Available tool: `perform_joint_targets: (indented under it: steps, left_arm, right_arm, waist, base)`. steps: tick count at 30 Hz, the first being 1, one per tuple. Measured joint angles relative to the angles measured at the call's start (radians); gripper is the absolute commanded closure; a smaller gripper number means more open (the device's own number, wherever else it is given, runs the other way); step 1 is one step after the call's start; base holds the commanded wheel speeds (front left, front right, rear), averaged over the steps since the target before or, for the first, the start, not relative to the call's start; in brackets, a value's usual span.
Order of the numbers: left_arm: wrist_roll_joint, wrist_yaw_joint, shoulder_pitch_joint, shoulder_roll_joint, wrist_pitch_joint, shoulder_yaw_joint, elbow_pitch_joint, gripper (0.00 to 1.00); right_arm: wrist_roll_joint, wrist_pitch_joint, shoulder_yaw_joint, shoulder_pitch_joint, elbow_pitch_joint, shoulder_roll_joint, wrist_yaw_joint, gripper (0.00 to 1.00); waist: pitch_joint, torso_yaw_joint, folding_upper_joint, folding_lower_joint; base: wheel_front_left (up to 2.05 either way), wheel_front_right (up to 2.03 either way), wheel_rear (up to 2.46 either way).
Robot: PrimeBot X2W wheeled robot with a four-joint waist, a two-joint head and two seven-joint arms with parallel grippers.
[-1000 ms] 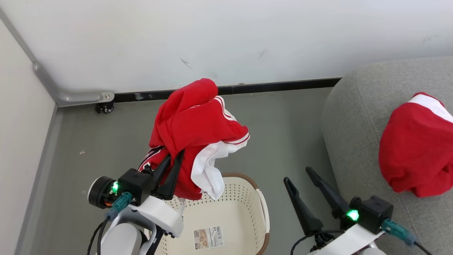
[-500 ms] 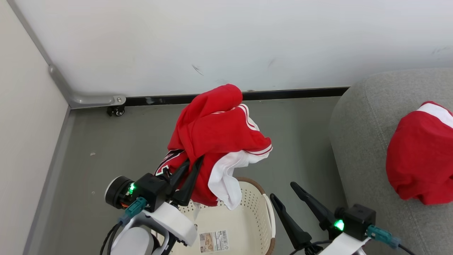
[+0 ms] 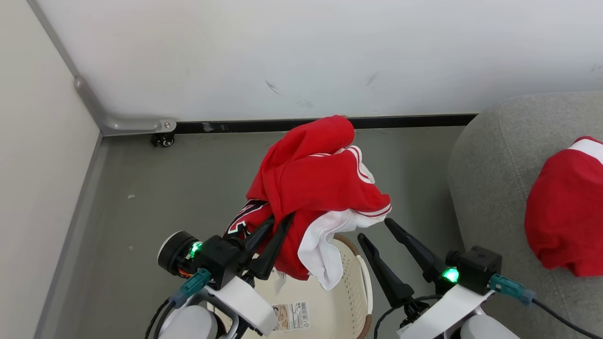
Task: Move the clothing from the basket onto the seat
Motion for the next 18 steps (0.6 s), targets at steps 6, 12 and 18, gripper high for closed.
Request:
perform_joint_targets:
  steps: [6,12,18]
  left_arm:
    - [-0.011,0.000,0.000,0.006,0.000,-0.022,-0.026,1.00]
    - [-0.018,-0.001,0.000,0.015,0.000,-0.053,-0.038,1.00]
    - [-0.035,-0.001,0.000,0.024,0.000,-0.077,-0.042,1.00]
  right_arm:
    - [0.049,0.000,0.007,-0.016,0.013,0.001,0.000,0.00]
    - [0.113,0.000,0.047,-0.023,0.015,0.008,0.000,0.00]
    - [0.128,0.000,0.065,-0.069,0.011,0.008,0.000,0.00]
  waist:
    - [0.005,0.009,0.0000,0.0000]
    - [0.006,0.016,0.0000,0.0000]
    - [0.010,0.018,0.0000,0.0001]
  base:
    - [0.00,0.00,0.00]
    - [0.00,0.00,0.00]
    - [0.00,0.00,0.00]
